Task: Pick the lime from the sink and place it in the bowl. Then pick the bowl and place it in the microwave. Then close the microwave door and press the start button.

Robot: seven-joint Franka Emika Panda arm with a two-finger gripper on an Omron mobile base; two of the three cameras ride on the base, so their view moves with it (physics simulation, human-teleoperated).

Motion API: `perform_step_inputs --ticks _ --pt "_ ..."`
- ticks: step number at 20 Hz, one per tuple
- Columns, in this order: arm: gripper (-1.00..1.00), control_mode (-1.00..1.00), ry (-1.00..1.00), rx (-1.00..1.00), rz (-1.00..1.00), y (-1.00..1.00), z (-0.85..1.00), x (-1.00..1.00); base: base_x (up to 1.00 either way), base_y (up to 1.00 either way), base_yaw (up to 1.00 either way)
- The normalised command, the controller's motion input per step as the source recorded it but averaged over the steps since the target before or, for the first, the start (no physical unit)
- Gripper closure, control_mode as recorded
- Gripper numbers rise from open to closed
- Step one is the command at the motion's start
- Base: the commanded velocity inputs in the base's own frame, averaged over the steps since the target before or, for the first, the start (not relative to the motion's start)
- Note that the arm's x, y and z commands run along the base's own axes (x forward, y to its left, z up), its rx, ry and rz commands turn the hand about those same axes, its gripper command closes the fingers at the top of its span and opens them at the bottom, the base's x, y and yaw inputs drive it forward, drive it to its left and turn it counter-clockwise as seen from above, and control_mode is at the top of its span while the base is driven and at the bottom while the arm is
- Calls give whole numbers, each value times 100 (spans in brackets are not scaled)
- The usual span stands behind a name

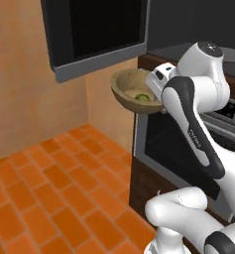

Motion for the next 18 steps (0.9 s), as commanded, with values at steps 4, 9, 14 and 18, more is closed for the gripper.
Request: perform_step_inputs --ticks 4,9,14,18 --pt "100 100 0 0 0 0 0 0 55 -44 -14" --pt "100 100 0 0 0 0 0 0 39 -19 -22" --pt "100 100 0 0 0 0 0 0 50 4 -38" --pt "100 100 0 0 0 0 0 0 18 0 -44"
